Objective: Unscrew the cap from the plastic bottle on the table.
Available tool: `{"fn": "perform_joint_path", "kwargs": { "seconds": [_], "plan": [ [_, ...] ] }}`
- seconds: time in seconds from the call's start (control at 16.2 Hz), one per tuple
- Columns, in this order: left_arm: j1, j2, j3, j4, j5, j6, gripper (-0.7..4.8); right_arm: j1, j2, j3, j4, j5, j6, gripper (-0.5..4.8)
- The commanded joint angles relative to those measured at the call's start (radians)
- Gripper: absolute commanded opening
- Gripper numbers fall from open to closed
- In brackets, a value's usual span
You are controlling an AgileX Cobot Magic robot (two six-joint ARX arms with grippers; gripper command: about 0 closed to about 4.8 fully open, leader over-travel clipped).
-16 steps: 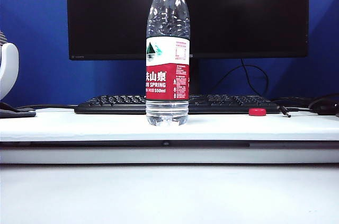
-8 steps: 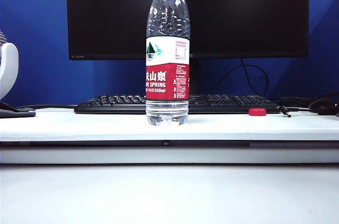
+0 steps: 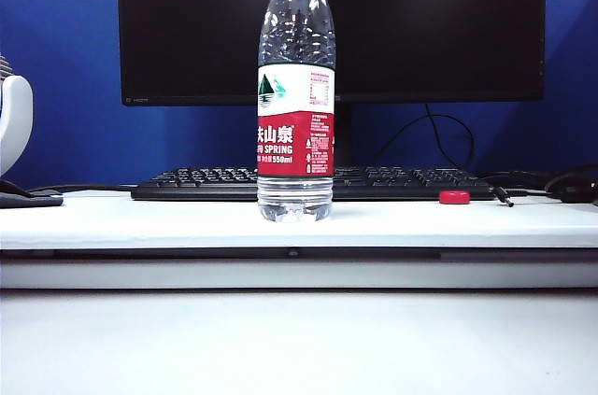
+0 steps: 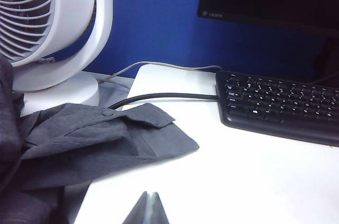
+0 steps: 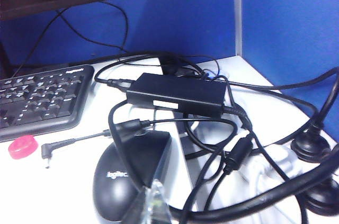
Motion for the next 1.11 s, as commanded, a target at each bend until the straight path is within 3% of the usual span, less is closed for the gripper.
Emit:
{"fn": "perform_joint_path", "kwargs": {
  "seconds": [0.06, 0.49, 1.11],
  "plan": [
    [0.002, -0.002, 0.0, 0.009, 0.0, -0.003, -0.04, 0.007, -0.001, -0.003, 0.004, 0.025, -0.008, -0.03],
    [0.002, -0.002, 0.0, 0.008, 0.0, -0.003, -0.04, 0.153, -0.001, -0.003, 0.013, 0.026, -0.111, -0.03],
    [0.002, -0.002, 0.0, 0.008, 0.0, -0.003, -0.04, 0.156, -0.001, -0.003, 0.043, 0.025, -0.122, -0.03]
  ]
}}
